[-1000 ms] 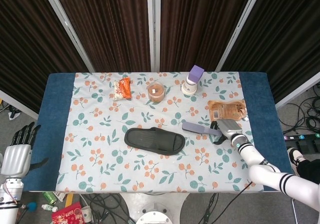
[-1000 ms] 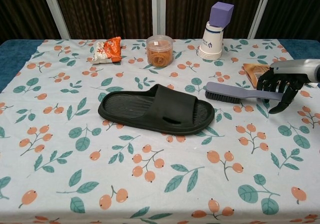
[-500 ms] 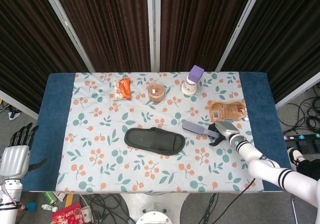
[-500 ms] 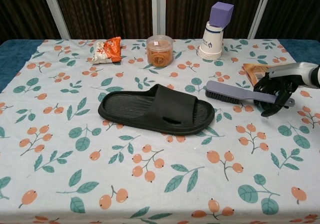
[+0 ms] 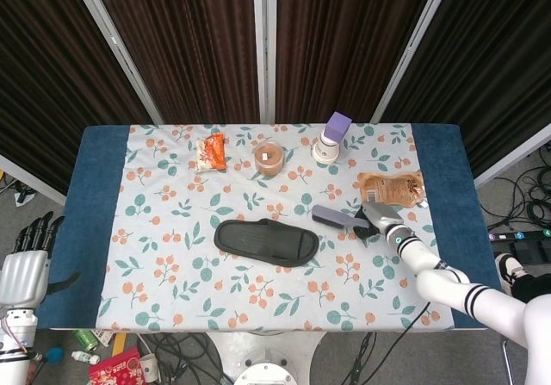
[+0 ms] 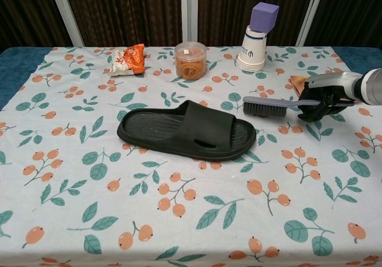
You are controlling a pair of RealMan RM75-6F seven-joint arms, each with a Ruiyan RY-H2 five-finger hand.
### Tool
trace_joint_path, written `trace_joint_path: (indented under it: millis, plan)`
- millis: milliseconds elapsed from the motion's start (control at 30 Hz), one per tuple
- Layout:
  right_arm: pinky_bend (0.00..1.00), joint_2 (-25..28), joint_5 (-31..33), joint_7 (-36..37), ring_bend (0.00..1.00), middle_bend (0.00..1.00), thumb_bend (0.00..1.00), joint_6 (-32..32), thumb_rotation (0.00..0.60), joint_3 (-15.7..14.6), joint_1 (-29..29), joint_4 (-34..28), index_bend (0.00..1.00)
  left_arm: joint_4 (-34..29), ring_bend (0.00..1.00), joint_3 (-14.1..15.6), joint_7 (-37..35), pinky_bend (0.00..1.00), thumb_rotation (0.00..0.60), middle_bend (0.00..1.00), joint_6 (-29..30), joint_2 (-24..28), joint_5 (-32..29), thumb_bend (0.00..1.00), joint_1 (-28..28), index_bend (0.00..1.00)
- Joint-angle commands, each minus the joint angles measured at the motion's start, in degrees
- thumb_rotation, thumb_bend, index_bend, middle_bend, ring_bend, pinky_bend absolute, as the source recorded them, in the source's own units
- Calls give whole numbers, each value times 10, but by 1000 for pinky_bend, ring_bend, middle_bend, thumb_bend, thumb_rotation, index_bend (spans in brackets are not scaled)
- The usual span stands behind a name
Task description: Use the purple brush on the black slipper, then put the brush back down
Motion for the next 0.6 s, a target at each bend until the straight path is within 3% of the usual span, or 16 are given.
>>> trace_joint_path:
  millis: [33,167,400,600]
  plan:
    - [1000,2,-12,-3,995,917,761,14,600,0,2,-5,1000,1,46,-1,-1,117,600,121,0,1,3,107,-2,112]
    - [1000,29,-50,6,1000,970,929,32,600,9,-6,-41,1000,10,46,-5,-16,116,600,121,0,2,18,97,-12,113]
    - [1000,98,-203,24,1000,983,937,121,600,9,-44,-121,1000,21,46,-15,-126,116,600,121,-49,7,84,92,-80,113]
    - [1000,156,-301,69,1000,990,936,196,600,-2,-67,-173,1000,24,46,-27,-171,116,600,121,-150,4,139,91,-188,113]
